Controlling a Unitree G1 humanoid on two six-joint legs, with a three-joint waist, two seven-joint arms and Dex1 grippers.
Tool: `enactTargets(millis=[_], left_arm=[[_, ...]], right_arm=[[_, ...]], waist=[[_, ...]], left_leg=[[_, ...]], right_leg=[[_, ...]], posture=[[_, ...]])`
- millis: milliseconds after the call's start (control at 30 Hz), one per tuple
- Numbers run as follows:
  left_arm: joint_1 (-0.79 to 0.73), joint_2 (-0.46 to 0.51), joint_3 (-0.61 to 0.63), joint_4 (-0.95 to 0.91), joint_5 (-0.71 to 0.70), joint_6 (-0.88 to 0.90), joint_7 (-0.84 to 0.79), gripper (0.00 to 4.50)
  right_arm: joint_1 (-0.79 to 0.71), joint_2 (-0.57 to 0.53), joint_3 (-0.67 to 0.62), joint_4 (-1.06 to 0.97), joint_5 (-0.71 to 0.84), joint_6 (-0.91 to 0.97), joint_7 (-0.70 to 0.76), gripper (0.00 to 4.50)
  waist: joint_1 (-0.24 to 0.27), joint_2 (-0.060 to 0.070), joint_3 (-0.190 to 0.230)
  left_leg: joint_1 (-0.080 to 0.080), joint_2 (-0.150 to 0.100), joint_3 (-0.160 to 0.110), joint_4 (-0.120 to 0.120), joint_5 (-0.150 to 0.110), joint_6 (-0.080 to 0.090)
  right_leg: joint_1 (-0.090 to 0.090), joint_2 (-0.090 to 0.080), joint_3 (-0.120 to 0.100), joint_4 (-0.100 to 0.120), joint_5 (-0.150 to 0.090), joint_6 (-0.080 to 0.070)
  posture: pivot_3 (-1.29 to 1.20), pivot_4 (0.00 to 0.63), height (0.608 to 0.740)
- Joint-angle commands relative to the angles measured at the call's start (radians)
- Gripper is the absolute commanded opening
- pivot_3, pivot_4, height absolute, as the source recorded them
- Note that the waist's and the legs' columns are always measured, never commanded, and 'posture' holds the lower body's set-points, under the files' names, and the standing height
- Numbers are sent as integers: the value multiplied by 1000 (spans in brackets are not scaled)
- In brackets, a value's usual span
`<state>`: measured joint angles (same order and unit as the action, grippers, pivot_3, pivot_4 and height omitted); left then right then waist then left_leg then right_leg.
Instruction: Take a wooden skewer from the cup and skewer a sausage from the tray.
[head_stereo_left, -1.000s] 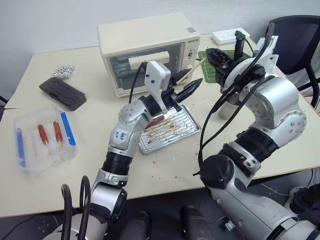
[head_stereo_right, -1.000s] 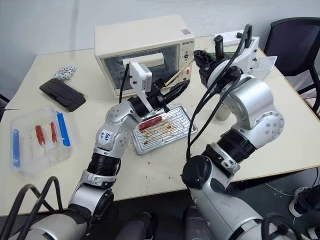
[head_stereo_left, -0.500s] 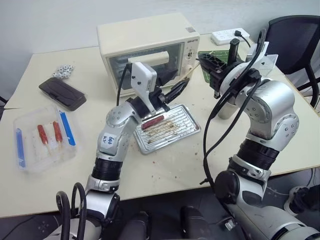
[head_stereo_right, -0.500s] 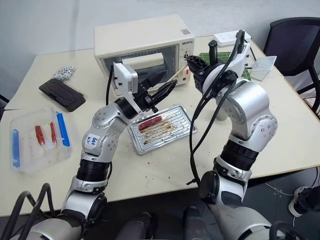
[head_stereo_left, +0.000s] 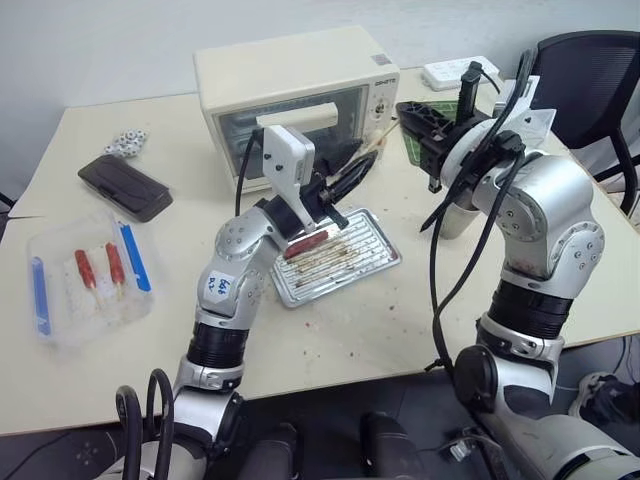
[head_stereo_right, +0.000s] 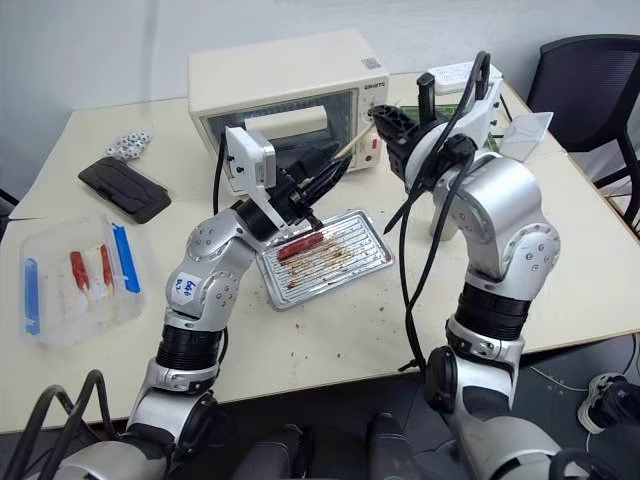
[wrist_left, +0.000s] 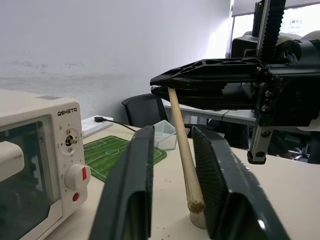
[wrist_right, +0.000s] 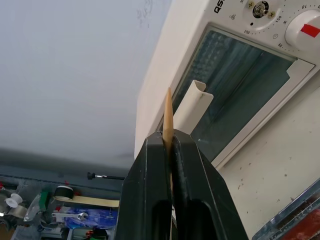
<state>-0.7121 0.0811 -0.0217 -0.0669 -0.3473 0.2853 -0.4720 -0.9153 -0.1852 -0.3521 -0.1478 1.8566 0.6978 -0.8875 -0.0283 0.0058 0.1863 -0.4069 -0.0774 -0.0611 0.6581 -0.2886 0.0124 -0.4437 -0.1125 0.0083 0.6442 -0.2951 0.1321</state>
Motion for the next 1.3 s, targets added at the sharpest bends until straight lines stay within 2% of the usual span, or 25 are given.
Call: enactTargets(millis=[33, 233, 333, 667, 800, 867, 967, 1067, 1133, 1200, 1300], left_arm=[[-5, -4, -5, -40, -10, -6, 4, 39], [-14, -10, -7, -33, -7, -3, 12, 39], [-16, -12, -7, -31, -1, -3, 21, 0], [-20, 17, 16, -23, 7, -15, 29, 0], [-18, 77, 54, -19, 7, -7, 26, 0], [-13, 124, 79, -20, 6, 0, 19, 0], [10, 217, 114, -50, -15, 40, -13, 0], [57, 314, 153, -118, -53, 98, -55, 0], [73, 344, 168, -145, -72, 125, -63, 0], [120, 404, 209, -215, -112, 188, -77, 0], [183, 477, 254, -293, -151, 249, -94, 0]], right_arm=[[-3, -19, 19, -26, 32, -31, 21, 0], [9, -36, 43, -36, 44, -59, 24, 0], [13, -42, 50, -39, 48, -69, 27, 663], [1, -79, 57, -30, 65, -96, 39, 3981], [-3, -173, 53, -5, 70, -42, 92, 3981], [-1, -268, 67, 15, 45, 39, 173, 3981], [3, -445, 138, 27, -82, 209, 386, 3981], [10, -617, 306, -13, -399, 286, 721, 3981], [12, -665, 373, -20, -544, 277, 873, 3981], [11, -730, 538, -8, -818, 156, 1113, 3981], [-3, -752, 694, 56, -1109, -23, 1384, 3981]], waist=[[0, 0, 0], [1, 0, 0], [1, 0, 0], [1, 0, 0], [1, 0, 0], [2, 0, 0], [2, 0, 0], [-1, 0, 0], [1, -1, 0], [4, -2, 1], [3, -2, 1]], left_leg=[[0, 0, 0, 0, 0, 0], [0, 0, 0, 0, 0, 0], [0, 0, 0, 0, 0, 0], [0, 0, 0, 0, 0, 0], [0, 0, 1, 0, 0, 0], [0, 0, 1, 0, 0, 0], [0, 0, 2, 0, 0, 1], [0, 2, 4, 0, -1, 2], [0, 3, 4, 0, -2, 3], [0, 2, 4, 1, -2, 3], [0, 2, 4, 2, -3, 3]], right_leg=[[0, 0, 0, 0, 0, 0], [0, 0, 0, 0, 0, 0], [0, 0, 0, 0, 0, 0], [0, 0, 0, 0, 0, 0], [0, 0, 0, -1, 0, 0], [0, 0, 0, -1, 0, 0], [0, 0, 0, -1, 0, 0], [0, 0, 0, -2, 0, 0], [0, 1, 0, -2, 0, 0], [0, 0, 0, -3, 0, 0], [0, 0, 0, -3, 0, 0]], posture=[[0, 150, 740], [0, 150, 740], [0, 150, 740], [0, 150, 740], [0, 150, 740], [0, 150, 740], [0, 150, 740], [0, 150, 740], [0, 150, 740], [0, 150, 740], [0, 150, 740]])
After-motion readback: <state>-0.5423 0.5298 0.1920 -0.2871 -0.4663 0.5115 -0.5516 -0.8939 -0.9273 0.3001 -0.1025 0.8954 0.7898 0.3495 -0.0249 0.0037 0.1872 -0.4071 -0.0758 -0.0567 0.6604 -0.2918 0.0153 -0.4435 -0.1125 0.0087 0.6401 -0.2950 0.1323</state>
